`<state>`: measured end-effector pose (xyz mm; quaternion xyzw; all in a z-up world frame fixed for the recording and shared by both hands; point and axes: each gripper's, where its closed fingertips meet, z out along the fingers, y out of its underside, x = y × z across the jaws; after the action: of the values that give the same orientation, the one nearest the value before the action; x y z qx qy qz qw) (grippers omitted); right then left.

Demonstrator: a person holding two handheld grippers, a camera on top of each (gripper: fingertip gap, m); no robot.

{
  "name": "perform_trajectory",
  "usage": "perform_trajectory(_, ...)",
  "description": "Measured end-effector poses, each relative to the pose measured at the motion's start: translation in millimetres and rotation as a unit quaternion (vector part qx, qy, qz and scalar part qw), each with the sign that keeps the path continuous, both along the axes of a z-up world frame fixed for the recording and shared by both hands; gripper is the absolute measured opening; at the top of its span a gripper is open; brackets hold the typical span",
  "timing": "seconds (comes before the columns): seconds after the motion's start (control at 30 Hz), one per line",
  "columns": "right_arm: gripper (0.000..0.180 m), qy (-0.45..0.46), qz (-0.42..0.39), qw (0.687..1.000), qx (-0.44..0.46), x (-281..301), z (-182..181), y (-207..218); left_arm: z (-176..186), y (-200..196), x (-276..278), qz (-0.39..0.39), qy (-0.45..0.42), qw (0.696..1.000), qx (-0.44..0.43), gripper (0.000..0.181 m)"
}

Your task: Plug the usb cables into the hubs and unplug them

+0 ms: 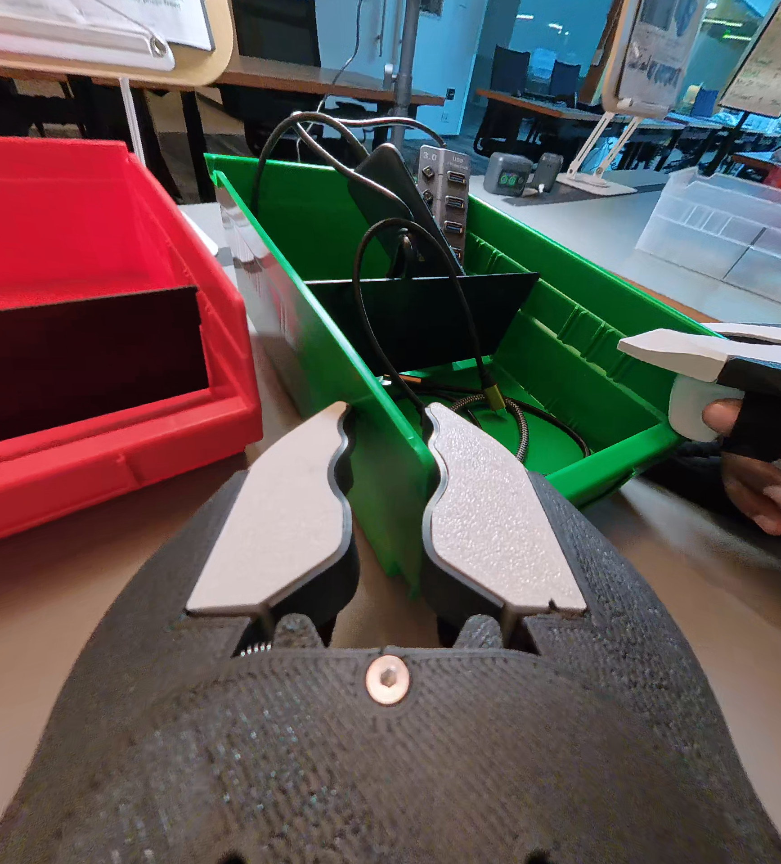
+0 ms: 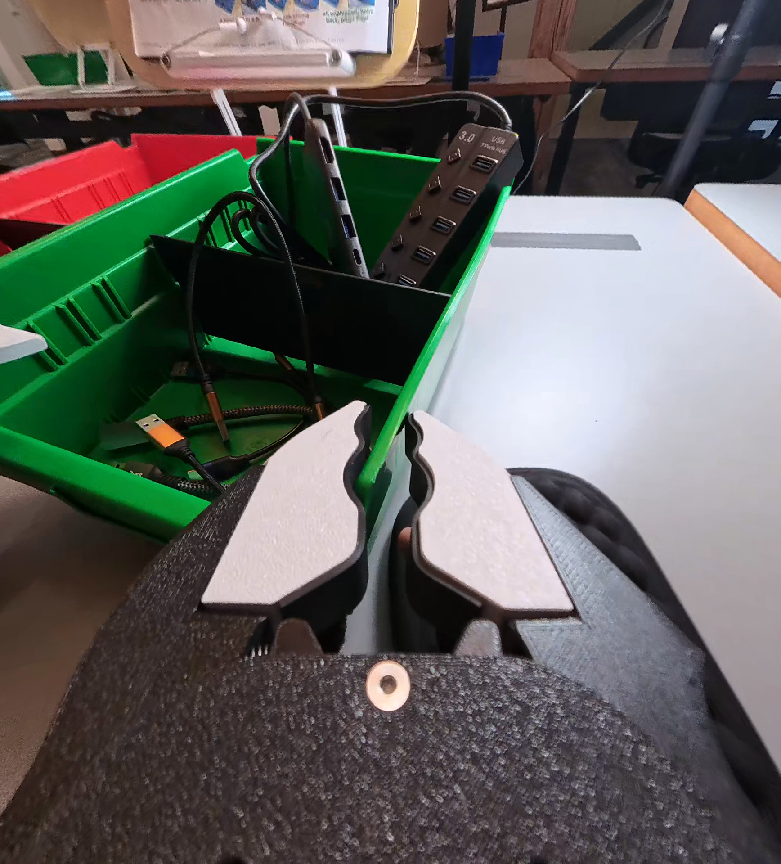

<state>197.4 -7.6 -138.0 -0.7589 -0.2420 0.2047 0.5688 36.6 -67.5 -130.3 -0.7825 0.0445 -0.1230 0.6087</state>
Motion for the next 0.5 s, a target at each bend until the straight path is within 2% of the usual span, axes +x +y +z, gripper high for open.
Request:
perform_trajectory(0.1,0.014,-0.007,0.003,1.000,0.029,-0.1,25.6,-4.1,17.9,-4.6,0.3,0.001,0.004,1.000,0.020,0.027)
perform_trajectory(0.27,0.015,0.004,0.030,0.996,0.081,-21.8,82.5,-15.8,69.3,-20.0,-18.8,0.016,0.014,0.997,0.070,0.026)
perform_trajectory(0.5,0.015,0.038,0.105,0.988,0.110,-103.1,144.3,-32.8,132.3,-61.7,-87.7,0.094,0.023,0.989,0.113,0.026)
